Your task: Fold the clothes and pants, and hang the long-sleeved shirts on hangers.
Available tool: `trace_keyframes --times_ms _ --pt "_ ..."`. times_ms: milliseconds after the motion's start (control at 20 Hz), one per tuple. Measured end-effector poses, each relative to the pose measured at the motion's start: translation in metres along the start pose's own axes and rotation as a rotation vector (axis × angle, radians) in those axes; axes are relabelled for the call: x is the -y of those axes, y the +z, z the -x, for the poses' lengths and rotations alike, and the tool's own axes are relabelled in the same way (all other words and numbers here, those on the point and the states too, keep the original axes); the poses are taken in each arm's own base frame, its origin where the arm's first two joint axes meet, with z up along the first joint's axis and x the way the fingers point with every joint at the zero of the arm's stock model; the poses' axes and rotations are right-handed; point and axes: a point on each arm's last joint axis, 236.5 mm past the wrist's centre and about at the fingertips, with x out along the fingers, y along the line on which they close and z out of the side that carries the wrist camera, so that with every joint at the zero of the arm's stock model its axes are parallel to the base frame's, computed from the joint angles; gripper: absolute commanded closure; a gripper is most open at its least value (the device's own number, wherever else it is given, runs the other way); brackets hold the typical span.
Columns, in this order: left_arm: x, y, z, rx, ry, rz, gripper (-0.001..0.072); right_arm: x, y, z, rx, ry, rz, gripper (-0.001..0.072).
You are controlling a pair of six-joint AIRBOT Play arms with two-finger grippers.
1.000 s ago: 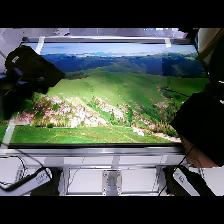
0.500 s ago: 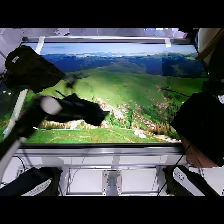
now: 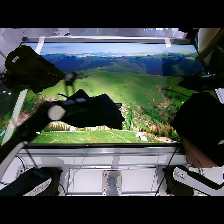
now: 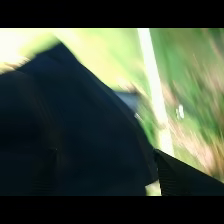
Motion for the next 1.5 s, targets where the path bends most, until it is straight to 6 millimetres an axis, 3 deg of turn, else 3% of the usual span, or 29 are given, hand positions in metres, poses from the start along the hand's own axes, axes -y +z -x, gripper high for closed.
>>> trace_keyframes --times_ms 100,250,350,400,650,850,1100,1300,1350,1400,1450,1500 --pt "-0.054 0.003 0.022 -0.023 0.129 0.043 -0.0013 -0.031 -0.014 -0.026 -0.064 0.082 0.032 0.0309" --pt "-0.137 -0.032 0.046 -0.142 0.334 0.122 -0.0013 -0.083 -0.051 -0.075 -0.179 0.182 0.123 0.0309" --pt "-0.171 -0.06 0.053 -0.199 0.409 0.188 -0.0013 -0.114 -0.078 -0.108 -0.245 0.22 0.186 0.0303" --pt "-0.183 -0.071 0.054 -0.217 0.433 0.213 -0.0013 -0.127 -0.091 -0.123 -0.274 0.231 0.217 0.0263" --pt "-0.208 -0.087 0.048 -0.188 0.45 0.311 -0.0013 -0.173 -0.148 -0.186 -0.408 0.279 0.267 0.0261" --pt "-0.223 -0.098 0.034 -0.208 0.455 0.39 -0.0013 -0.185 -0.182 -0.213 -0.506 0.295 0.259 0.0261" --pt "-0.23 -0.099 -0.001 -0.177 0.401 0.535 -0.0013 -0.187 -0.193 -0.224 -0.528 0.294 0.256 0.0262" --pt "-0.234 -0.092 -0.014 -0.132 0.384 0.585 -0.0003 -0.184 -0.187 -0.227 -0.517 0.272 0.291 0.0263" --pt "-0.234 -0.09 -0.015 -0.123 0.38 0.595 0.007 -0.183 -0.183 -0.227 -0.509 0.263 0.307 0.0265" --pt "-0.233 -0.089 -0.017 -0.116 0.375 0.606 0.029 -0.183 -0.178 -0.227 -0.498 0.254 0.321 0.0272" --pt "-0.233 -0.09 -0.018 -0.116 0.37 0.619 0.0617 -0.182 -0.175 -0.226 -0.491 0.246 0.337 0.0272" --pt "-0.232 -0.088 -0.019 -0.11 0.364 0.631 0.0673 -0.181 -0.17 -0.226 -0.484 0.238 0.355 0.0272"
